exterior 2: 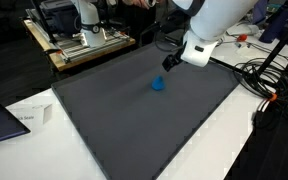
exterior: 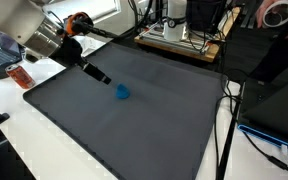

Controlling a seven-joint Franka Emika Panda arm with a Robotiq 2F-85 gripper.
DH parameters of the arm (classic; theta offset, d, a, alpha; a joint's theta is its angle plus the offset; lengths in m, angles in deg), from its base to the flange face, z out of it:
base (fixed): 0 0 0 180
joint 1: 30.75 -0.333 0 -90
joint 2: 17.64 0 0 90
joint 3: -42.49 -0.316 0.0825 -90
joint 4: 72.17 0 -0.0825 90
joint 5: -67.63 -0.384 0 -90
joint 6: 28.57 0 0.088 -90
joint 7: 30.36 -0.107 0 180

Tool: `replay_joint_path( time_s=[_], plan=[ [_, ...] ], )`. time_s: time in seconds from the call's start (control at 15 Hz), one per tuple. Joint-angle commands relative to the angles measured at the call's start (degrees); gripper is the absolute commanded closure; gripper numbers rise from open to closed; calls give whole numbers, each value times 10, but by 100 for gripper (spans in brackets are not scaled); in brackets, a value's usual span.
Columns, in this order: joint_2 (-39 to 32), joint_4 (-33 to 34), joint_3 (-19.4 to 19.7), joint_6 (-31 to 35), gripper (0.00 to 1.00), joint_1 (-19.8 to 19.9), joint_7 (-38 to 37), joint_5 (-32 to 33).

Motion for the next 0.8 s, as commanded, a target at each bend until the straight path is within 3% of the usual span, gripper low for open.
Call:
replay_joint_path(
  time_s=[0.0, 0.73],
  plan=[
    [-13, 20, -17, -13, 0, 32, 34, -24],
    [4, -19, -57, 14, 0, 119, 176, -52]
  ],
)
